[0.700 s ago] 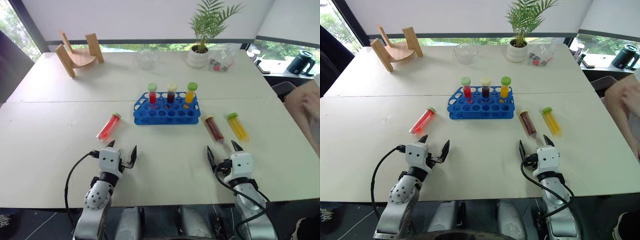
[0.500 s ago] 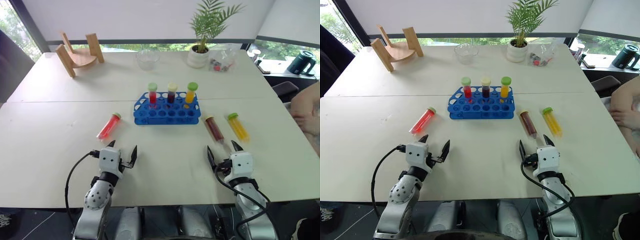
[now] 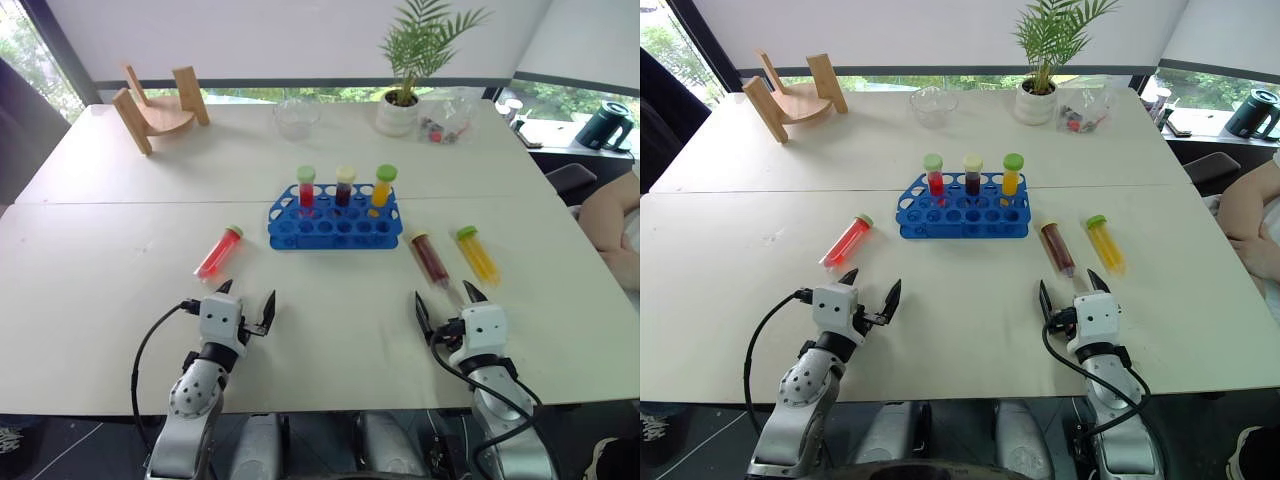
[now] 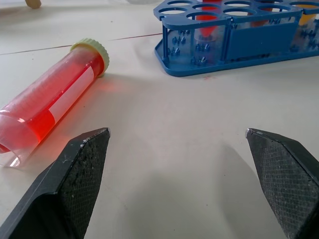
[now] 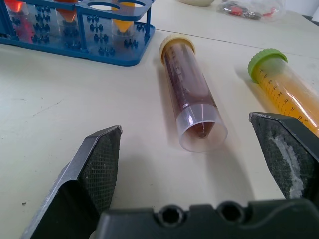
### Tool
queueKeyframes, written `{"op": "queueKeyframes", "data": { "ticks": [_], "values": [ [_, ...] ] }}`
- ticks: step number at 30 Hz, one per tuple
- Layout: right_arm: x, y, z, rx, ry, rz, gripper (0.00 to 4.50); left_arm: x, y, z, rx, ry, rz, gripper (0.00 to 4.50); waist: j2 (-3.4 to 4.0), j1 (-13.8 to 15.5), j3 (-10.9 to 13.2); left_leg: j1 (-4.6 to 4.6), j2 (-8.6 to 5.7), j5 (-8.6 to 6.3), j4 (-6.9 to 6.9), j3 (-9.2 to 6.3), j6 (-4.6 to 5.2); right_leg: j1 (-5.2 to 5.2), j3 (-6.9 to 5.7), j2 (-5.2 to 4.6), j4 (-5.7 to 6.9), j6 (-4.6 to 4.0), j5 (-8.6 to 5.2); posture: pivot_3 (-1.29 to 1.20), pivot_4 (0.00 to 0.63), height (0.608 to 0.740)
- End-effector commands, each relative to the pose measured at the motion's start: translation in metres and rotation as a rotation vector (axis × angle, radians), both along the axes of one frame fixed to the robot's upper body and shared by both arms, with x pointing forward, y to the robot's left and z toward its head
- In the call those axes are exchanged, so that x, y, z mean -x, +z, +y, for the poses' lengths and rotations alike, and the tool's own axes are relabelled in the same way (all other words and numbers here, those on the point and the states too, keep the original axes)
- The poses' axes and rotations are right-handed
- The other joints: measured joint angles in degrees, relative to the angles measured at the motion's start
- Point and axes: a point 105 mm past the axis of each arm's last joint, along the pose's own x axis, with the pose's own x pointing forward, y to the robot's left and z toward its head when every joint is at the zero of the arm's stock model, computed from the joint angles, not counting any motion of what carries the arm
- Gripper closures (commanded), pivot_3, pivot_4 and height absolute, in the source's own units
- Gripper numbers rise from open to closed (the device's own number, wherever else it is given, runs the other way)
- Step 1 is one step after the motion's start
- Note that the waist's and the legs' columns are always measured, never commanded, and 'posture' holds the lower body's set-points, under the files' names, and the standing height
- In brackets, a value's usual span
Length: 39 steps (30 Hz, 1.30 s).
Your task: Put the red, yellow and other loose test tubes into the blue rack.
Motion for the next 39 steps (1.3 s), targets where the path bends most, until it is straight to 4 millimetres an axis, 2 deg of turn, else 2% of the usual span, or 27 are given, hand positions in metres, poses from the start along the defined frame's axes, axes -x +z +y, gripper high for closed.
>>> {"op": "queueKeyframes", "data": {
  "ticks": [1, 5, 7, 9, 12, 16, 18, 20, 23, 26, 29, 33, 39],
  "values": [
    [0.003, 0.000, -0.002, 0.004, -0.002, 0.005, 0.00, 0.003, -0.014, -0.005, 0.003, -0.016, 0.065, 0.01, 0.00, 0.01, 0.00, 0.00, 0.00, 0.00, 0.00, 0.00, 0.00, -0.01, 0.00, 0.00, 0.00, 0.00, 0.00, 0.00, 0.150, 0.740],
    [0.004, 0.005, -0.005, 0.016, 0.004, -0.003, 0.00, 0.001, -0.013, -0.005, 0.003, -0.027, 0.066, 0.01, 0.02, 0.10, -0.01, 0.00, 0.00, 0.00, 0.00, 0.00, 0.00, -0.05, 0.00, 0.00, 0.00, 0.00, 0.00, 0.00, 0.150, 0.740],
    [0.007, 0.013, -0.007, 0.032, 0.023, -0.010, 0.00, -0.003, -0.005, -0.002, 0.004, -0.041, 0.052, 0.01, 0.06, 0.21, 0.00, -0.02, -0.01, 0.00, 0.00, -0.01, 0.00, -0.07, -0.01, -0.01, 0.00, 0.00, 0.00, 0.00, 0.150, 0.740],
    [0.008, 0.027, -0.010, 0.052, 0.048, -0.016, 0.00, -0.011, 0.013, 0.003, 0.027, -0.055, 0.028, 0.01, 0.10, 0.25, 0.01, -0.16, -0.03, 0.00, 0.01, 0.00, 0.00, -0.13, -0.02, -0.02, 0.00, 0.00, 0.00, 0.00, 0.150, 0.740],
    [0.004, 0.060, -0.014, 0.061, 0.084, -0.025, 0.00, -0.020, 0.044, 0.004, 0.012, -0.194, 0.004, 0.01, 0.00, -0.07, 0.18, -0.39, -0.03, 0.02, 0.13, 0.00, 0.02, -0.28, -0.06, 0.08, 0.09, -0.02, 0.03, 0.00, 0.150, 0.740],
    [-0.017, 0.101, -0.029, 0.055, 0.107, 0.058, 0.00, -0.017, 0.090, 0.002, -0.012, -0.500, 0.036, 0.01, -0.04, -0.42, 0.30, -0.37, 0.00, 0.02, 0.12, 0.00, 0.02, -0.32, -0.08, 0.29, 0.15, -0.05, 0.07, 0.00, 0.150, 0.740],
    [-0.027, 0.116, -0.034, 0.059, 0.123, 0.117, 0.00, -0.013, 0.107, 0.002, -0.046, -0.623, 0.056, 0.01, -0.04, -0.36, 0.41, -0.37, -0.01, 0.02, 0.11, 0.01, 0.03, -0.33, -0.13, 0.31, 0.18, -0.05, 0.07, 0.00, 0.150, 0.740],
    [-0.049, 0.133, -0.044, 0.042, 0.150, 0.266, 0.00, -0.005, 0.133, 0.006, -0.104, -0.815, 0.113, 0.01, -0.06, -0.43, 0.81, -0.35, -0.02, 0.03, 0.10, 0.03, 0.04, -0.32, -0.20, 0.34, 0.18, -0.05, 0.07, 0.00, 0.150, 0.740],
    [-0.071, 0.150, -0.055, 0.009, 0.170, 0.483, 0.00, 0.005, 0.156, 0.012, -0.161, -0.998, 0.188, 0.01, 0.08, -0.45, 1.18, -0.39, -0.06, 0.04, 0.13, 0.09, 0.05, -0.39, -0.20, 0.32, 0.18, -0.07, 0.08, 0.00, 0.150, 0.740],
    [-0.083, 0.154, -0.063, -0.022, 0.145, 0.622, 0.00, 0.008, 0.167, 0.015, -0.199, -1.083, 0.205, 0.01, 0.01, -0.32, 1.18, -0.40, -0.06, -0.06, -0.08, 0.18, 0.20, -0.42, -0.20, 0.30, 0.02, -0.05, 0.06, 0.00, 0.150, 0.740],
    [-0.092, 0.147, -0.067, -0.015, 0.118, 0.765, 0.00, 0.007, 0.180, 0.015, -0.248, -1.140, 0.188, 0.01, -0.05, -0.31, 1.31, -0.57, -0.09, -0.20, -0.13, 0.17, 0.45, -0.58, -0.24, 0.30, 0.05, 0.15, 0.01, 0.00, 0.150, 0.740],
    [-0.099, 0.131, -0.073, -0.001, 0.104, 0.873, 0.00, 0.007, 0.191, 0.010, -0.266, -1.180, 0.148, 0.01, -0.01, -0.28, 1.35, -1.62, -0.09, -0.19, 0.08, 0.18, 0.44, -1.63, -0.27, 0.31, 0.27, 0.41, 0.16, 0.00, 0.150, 0.740],
    [-0.110, 0.115, -0.077, -0.009, 0.099, 0.944, 0.00, 0.010, 0.195, 0.006, -0.278, -1.190, 0.114, 0.01, 0.07, -0.45, 1.46, -1.76, -0.10, -0.19, 0.21, 0.19, 0.44, -1.74, -0.29, 0.31, 0.34, 0.44, 0.18, 0.00, 0.150, 0.740]
  ]
}}
